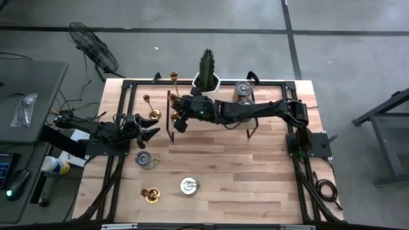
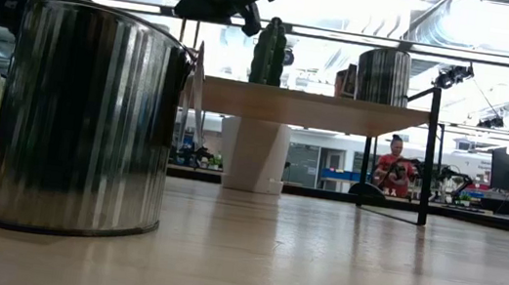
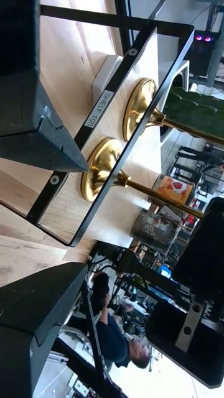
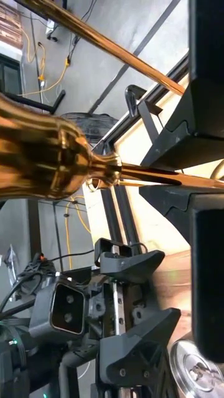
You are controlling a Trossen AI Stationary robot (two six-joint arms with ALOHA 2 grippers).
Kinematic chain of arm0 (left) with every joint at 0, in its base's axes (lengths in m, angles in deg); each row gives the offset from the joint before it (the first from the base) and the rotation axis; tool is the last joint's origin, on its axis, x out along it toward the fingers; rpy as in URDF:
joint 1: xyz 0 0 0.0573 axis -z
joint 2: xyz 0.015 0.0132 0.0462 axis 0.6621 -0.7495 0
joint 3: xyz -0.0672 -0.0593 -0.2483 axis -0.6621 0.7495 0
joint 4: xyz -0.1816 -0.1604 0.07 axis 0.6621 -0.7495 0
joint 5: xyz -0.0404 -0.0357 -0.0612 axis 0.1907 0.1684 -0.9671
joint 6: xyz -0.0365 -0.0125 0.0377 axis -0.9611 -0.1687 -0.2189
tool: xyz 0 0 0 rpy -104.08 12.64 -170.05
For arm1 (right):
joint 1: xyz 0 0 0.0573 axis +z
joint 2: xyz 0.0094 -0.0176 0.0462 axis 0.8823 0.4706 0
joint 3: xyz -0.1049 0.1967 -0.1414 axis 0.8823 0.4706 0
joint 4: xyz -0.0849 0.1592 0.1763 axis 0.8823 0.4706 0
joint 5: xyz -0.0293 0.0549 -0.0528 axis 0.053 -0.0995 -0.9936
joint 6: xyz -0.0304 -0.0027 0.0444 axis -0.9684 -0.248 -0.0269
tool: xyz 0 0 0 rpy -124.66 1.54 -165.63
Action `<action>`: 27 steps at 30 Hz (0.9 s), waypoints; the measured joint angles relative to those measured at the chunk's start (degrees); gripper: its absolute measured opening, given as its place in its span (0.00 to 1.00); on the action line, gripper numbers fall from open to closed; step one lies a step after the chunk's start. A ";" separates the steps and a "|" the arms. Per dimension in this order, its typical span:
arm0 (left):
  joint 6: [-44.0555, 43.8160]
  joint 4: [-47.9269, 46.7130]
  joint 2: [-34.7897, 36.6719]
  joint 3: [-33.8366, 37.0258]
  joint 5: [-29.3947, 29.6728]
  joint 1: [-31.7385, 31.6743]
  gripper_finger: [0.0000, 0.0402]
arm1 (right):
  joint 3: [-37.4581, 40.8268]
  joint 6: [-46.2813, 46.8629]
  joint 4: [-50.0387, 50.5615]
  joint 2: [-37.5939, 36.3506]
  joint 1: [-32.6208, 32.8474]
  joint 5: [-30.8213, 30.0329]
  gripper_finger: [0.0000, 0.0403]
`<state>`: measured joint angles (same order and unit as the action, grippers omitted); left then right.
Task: Pick & Place candle stick holders
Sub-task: Put the gold candle holder on the shelf, then put the silver scented candle can on the shelf
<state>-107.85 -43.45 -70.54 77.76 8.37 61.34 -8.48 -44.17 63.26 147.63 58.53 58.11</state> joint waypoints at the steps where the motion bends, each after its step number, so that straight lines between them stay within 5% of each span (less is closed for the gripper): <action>1: -0.01 0.00 -0.01 0.00 0.00 0.00 0.61 | 0.00 0.00 0.00 0.00 0.02 0.00 0.09; 10: 0.00 0.00 -0.02 0.02 0.00 0.00 0.61 | 0.00 0.06 0.00 -0.03 0.12 -0.01 0.13; 21: 0.00 0.00 0.00 -0.01 -0.02 0.00 0.61 | 0.00 1.52 -0.09 -0.07 0.50 -0.52 0.49; 27: 0.00 0.00 -0.02 -0.01 0.00 0.00 0.61 | 0.00 1.07 1.99 -0.82 1.77 -8.89 0.67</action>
<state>-107.85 -43.45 -70.56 77.75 8.37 61.34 -8.48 -43.10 65.25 146.81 60.31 49.22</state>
